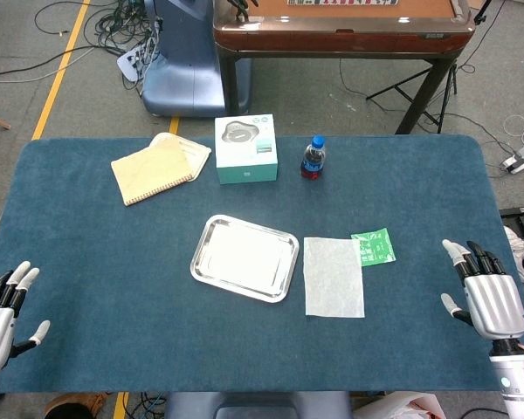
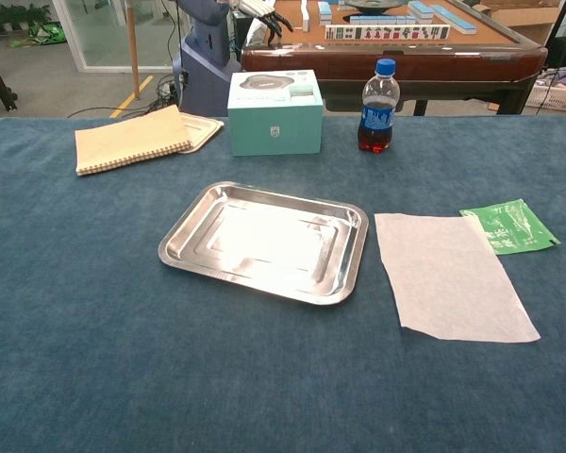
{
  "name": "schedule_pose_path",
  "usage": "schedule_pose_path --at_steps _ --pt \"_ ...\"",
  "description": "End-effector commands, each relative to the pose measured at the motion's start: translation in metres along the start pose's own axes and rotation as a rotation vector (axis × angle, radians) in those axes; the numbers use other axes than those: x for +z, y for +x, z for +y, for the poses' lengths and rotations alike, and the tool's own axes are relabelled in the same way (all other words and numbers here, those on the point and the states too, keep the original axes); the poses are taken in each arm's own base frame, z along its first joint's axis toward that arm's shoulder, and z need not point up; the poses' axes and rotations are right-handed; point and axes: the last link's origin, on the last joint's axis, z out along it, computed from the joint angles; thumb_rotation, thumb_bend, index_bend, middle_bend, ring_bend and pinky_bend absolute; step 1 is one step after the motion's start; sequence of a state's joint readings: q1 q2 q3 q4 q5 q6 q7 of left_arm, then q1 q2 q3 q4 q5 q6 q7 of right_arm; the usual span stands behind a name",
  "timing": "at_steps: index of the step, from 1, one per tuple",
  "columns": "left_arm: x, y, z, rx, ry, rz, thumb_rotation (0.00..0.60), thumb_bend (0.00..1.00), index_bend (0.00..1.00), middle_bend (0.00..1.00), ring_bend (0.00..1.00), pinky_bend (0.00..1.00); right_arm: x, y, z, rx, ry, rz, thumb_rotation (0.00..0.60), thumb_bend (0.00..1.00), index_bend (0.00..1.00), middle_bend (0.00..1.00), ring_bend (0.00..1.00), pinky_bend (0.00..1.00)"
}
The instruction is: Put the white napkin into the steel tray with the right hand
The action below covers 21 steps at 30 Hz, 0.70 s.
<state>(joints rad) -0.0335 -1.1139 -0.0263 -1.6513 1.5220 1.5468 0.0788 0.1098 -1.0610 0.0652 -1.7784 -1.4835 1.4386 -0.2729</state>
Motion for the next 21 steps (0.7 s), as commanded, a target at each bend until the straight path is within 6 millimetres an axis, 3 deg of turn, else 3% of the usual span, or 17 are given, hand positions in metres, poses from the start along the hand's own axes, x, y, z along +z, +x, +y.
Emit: schedule_pose_path --at_steps 1,14,21 --pt "0.0 0.0 0.0 0.001 0.0 -0.001 0.6 0.24 0.09 0.04 0.03 0.0 0.001 -0.001 -0.001 -0.001 0.007 -0.004 0.6 0.27 0.09 0.19 0.09 0.19" --pt "-0.003 0.001 0.003 0.002 -0.005 0.005 0.6 0.24 0.09 0.04 0.03 0.0 0.007 -0.01 -0.02 -0.061 0.154 -0.043 0.6 0.27 0.09 0.2 0.09 0.19" --pt "-0.004 0.002 0.005 0.004 -0.009 0.006 0.6 0.24 0.09 0.04 0.03 0.0 0.011 -0.024 -0.033 -0.145 0.266 -0.075 0.6 0.27 0.11 0.22 0.09 0.19"
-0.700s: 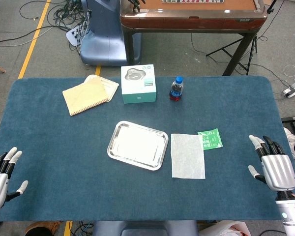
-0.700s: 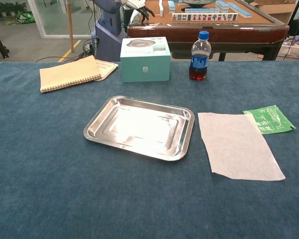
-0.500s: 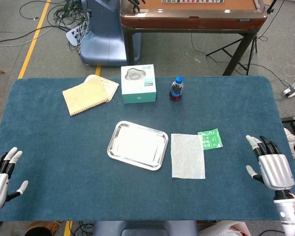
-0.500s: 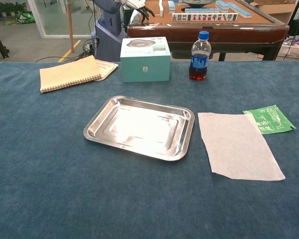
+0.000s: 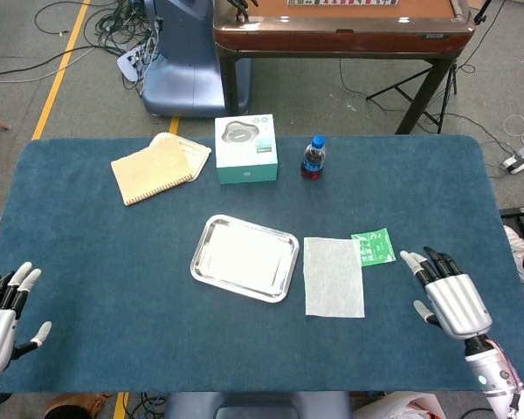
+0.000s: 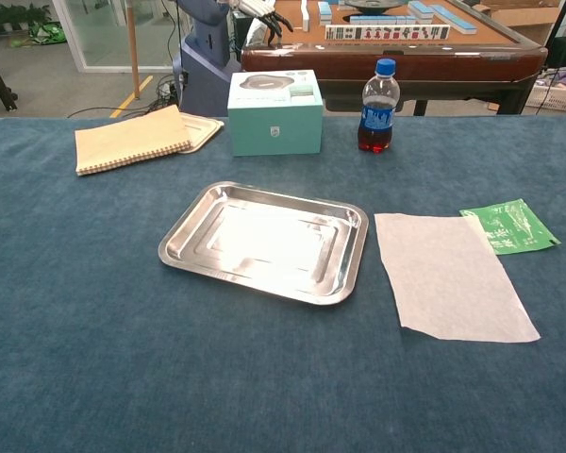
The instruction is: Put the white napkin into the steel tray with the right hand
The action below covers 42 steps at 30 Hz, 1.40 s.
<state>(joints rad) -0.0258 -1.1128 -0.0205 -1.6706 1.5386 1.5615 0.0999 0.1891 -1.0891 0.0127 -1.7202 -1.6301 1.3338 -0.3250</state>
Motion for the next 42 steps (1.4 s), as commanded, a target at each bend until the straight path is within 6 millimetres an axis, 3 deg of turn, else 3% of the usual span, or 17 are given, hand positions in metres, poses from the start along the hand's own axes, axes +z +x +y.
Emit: schedule_pose_path --at_steps 1,24,42 --pt "-0.001 0.0 0.0 0.0 0.0 0.0 0.6 0.24 0.09 0.04 0.03 0.0 0.004 -0.007 -0.006 -0.042 0.051 -0.012 0.6 0.27 0.14 0.23 0.09 0.19" --pt "-0.004 0.002 -0.002 0.0 0.005 0.001 0.6 0.24 0.09 0.04 0.03 0.0 0.028 -0.064 -0.026 -0.123 0.238 -0.021 0.6 0.21 0.37 0.3 0.11 0.19" --pt "-0.007 0.003 -0.004 0.0 0.01 0.003 0.6 0.24 0.09 0.04 0.03 0.0 0.05 -0.099 -0.039 -0.166 0.309 -0.036 0.6 0.21 0.37 0.3 0.11 0.19"
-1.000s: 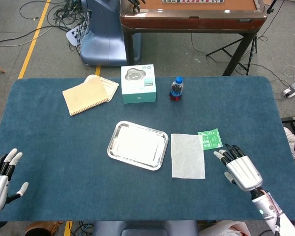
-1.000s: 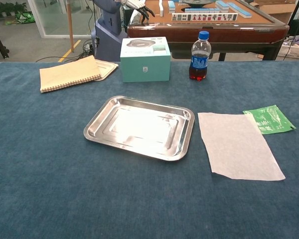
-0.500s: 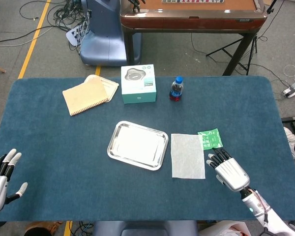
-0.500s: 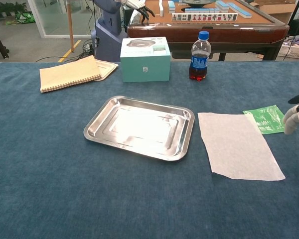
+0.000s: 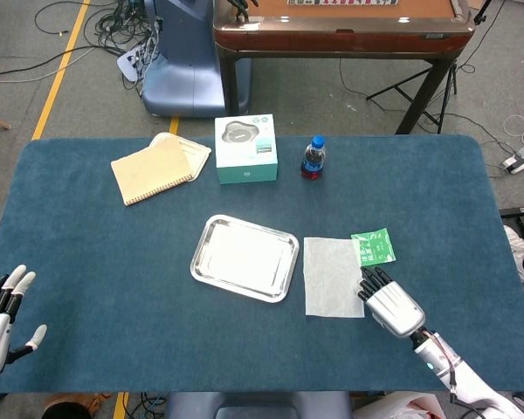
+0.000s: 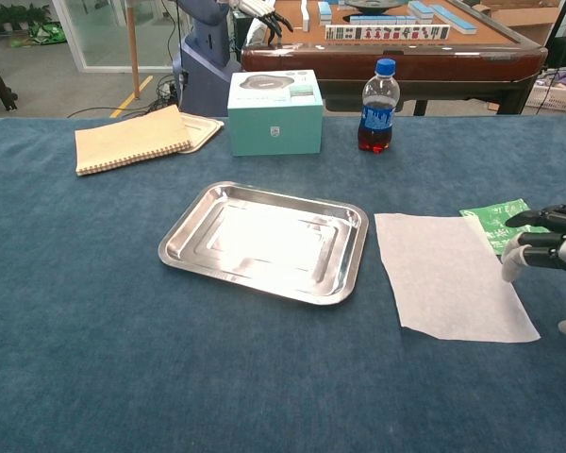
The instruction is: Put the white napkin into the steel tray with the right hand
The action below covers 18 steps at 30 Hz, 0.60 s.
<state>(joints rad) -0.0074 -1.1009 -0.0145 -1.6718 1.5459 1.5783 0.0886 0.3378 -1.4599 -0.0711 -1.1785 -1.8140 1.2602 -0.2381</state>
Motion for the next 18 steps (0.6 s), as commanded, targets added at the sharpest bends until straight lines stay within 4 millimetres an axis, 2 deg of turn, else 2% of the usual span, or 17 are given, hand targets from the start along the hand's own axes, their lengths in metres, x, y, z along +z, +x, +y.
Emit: schedule_pose_path --at_steps 1,18 --pt "0.0 0.0 0.0 0.0 -0.001 0.001 0.6 0.24 0.09 0.04 0.03 0.0 0.004 -0.005 -0.003 0.002 0.009 0.002 0.6 0.21 0.37 0.3 0.11 0.19" --pt "-0.002 0.0 -0.002 0.007 0.011 -0.001 0.6 0.24 0.09 0.04 0.03 0.0 0.017 -0.019 -0.005 0.001 0.027 0.008 0.6 0.21 0.37 0.3 0.11 0.19"
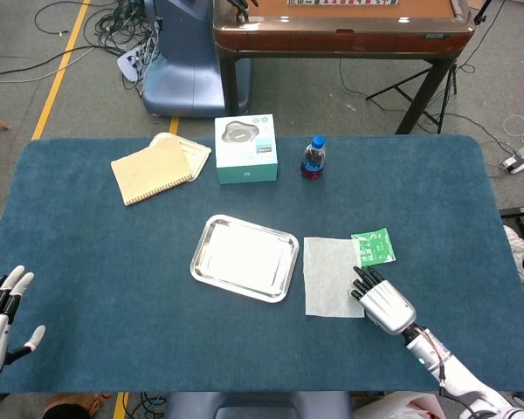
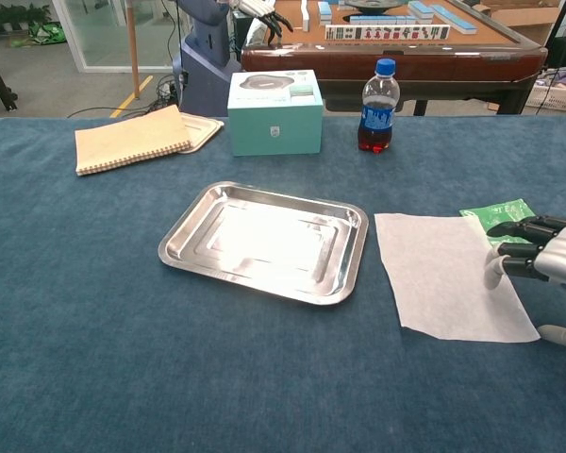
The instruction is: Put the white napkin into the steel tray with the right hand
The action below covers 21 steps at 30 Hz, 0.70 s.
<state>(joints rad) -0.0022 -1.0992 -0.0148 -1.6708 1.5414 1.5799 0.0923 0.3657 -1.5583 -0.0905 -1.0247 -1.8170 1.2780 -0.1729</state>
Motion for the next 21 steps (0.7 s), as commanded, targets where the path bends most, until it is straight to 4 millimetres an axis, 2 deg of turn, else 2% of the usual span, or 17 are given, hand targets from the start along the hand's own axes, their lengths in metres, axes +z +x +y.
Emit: schedule_pose_path --at_steps 1,7,17,21 --pt "0.0 0.0 -0.001 0.0 0.003 0.0 0.6 0.24 0.09 0.04 0.03 0.0 0.003 -0.002 -0.001 0.004 0.004 0.0 0.6 0.21 0.37 0.3 0.11 0.19" --pt "0.0 0.0 -0.001 0.002 0.003 -0.002 0.6 0.24 0.09 0.04 0.03 0.0 0.009 0.0 -0.001 0.015 0.008 0.015 0.6 0.26 0.37 0.3 0.11 0.19" --pt "0.001 -0.001 -0.002 0.004 0.01 -0.007 0.6 0.24 0.09 0.04 0.03 0.0 0.017 0.002 -0.002 0.03 0.013 0.02 0.6 0.27 0.37 0.3 0.11 0.19" --pt "0.001 -0.002 -0.003 0.004 0.012 -0.009 0.6 0.24 0.09 0.04 0.03 0.0 0.019 0.002 -0.004 0.032 0.023 0.017 0.6 0.32 0.37 0.31 0.11 0.19"
